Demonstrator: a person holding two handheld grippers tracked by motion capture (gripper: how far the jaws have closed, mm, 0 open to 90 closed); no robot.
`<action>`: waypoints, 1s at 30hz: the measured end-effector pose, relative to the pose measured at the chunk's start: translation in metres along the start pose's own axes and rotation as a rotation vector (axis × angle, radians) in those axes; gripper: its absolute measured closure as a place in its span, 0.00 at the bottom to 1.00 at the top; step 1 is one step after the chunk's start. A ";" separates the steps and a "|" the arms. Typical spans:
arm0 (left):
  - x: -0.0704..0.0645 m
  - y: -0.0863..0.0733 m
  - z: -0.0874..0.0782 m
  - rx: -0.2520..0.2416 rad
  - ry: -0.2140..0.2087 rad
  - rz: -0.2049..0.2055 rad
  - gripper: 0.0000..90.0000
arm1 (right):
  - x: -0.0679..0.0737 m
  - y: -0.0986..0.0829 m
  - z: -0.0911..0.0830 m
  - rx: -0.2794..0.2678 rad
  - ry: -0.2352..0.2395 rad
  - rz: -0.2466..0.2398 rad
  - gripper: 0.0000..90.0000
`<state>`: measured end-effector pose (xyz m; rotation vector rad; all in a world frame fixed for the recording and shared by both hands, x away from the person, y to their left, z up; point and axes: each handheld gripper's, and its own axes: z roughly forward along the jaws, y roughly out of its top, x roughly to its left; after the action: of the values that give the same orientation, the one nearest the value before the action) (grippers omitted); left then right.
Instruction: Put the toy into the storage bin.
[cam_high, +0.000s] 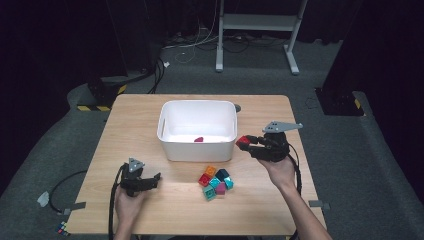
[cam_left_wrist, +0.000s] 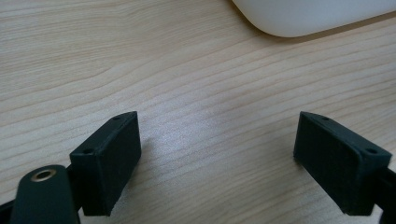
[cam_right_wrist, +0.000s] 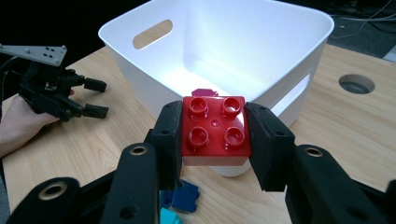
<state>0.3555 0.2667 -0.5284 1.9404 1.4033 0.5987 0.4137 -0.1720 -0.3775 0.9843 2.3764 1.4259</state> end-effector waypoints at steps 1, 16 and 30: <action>0.000 0.000 0.000 0.001 0.000 0.002 0.17 | 0.000 0.003 -0.001 0.001 -0.001 0.001 0.66; -0.001 0.000 0.000 0.000 0.000 0.007 0.16 | -0.003 0.028 -0.001 -0.015 -0.012 -0.005 0.66; -0.001 0.000 0.000 0.004 -0.001 0.011 0.16 | -0.002 0.052 0.008 -0.015 -0.017 -0.034 0.66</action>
<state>0.3552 0.2660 -0.5284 1.9524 1.3948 0.6013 0.4422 -0.1514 -0.3387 0.9443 2.3559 1.4152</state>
